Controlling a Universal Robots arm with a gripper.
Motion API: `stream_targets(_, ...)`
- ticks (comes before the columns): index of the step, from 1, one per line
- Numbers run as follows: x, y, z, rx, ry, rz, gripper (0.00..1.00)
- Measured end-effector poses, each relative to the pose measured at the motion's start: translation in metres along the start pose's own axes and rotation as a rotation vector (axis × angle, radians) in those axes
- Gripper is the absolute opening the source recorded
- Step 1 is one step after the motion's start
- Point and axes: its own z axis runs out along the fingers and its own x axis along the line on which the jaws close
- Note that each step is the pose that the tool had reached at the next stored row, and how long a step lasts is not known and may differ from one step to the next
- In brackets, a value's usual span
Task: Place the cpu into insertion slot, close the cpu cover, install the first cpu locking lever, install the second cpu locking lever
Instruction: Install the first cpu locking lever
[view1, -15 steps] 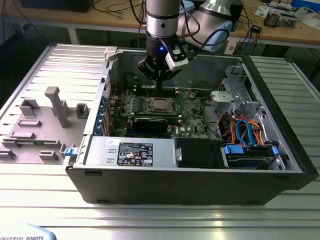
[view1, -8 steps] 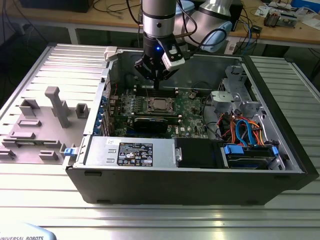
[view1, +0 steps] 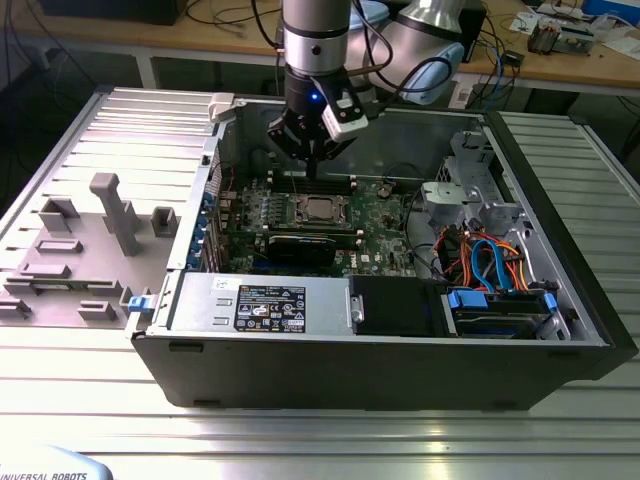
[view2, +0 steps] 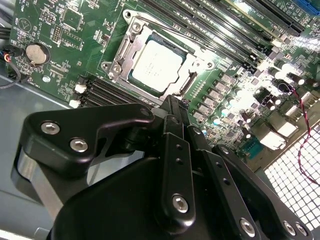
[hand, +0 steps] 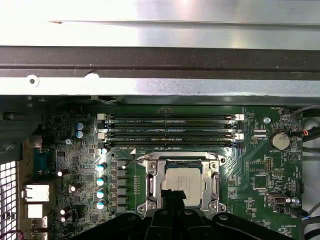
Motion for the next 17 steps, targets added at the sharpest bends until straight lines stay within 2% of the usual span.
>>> stream_targets(17,0.0035,0.0000,-0.0001,0.0000,0.0001,0.000,0.11)
